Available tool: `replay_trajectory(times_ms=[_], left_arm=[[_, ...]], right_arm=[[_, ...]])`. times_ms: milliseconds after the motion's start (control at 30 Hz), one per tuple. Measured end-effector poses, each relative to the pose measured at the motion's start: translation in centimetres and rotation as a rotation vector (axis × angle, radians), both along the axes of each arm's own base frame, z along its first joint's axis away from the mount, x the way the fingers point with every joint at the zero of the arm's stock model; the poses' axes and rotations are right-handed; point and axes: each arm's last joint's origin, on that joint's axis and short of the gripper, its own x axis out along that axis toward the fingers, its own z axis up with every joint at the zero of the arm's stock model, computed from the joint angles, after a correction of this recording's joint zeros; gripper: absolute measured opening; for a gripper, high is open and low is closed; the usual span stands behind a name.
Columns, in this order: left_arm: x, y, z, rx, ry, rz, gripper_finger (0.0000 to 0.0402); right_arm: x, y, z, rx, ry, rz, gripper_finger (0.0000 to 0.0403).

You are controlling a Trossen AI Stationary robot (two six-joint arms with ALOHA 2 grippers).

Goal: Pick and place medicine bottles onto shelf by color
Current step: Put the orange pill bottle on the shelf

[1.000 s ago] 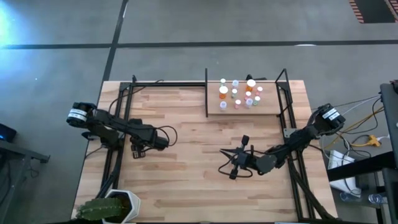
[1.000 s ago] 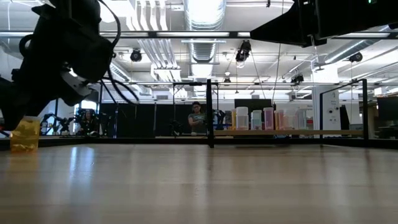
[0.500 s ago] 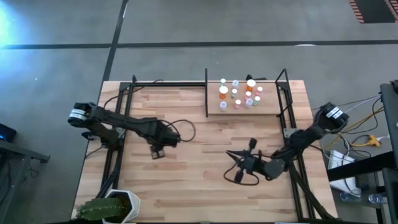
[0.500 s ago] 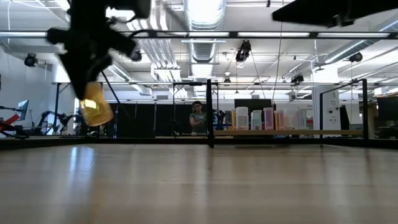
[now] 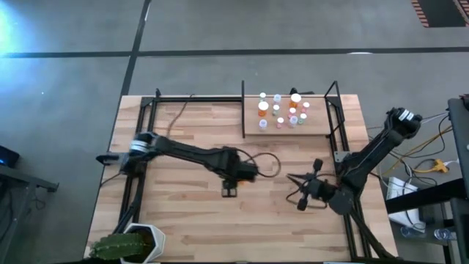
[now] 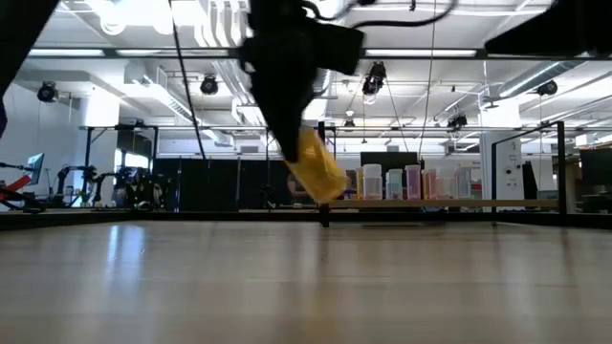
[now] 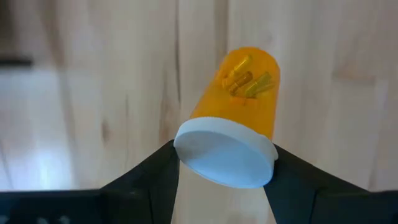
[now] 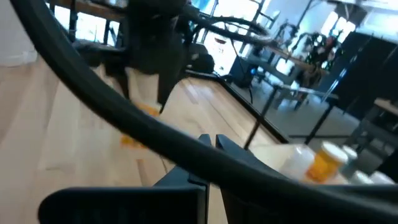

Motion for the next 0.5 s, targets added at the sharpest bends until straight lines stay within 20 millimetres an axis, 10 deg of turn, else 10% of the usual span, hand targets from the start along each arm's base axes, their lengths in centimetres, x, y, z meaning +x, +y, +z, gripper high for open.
replay_trajectory(times_ms=[267,500], left_arm=[[5.2,-0.4,-2.6,0.04,-0.002,-0.093,0.0178],[5.5,-0.3,-3.6,0.088,0.066,-0.166,0.0178]], right_arm=[[-2.1,-2.4,-0.4,0.107,-0.055,-0.015,0.0015],[-2.4,-2.7,-0.8,0.125,-0.061,-0.017,0.0015]])
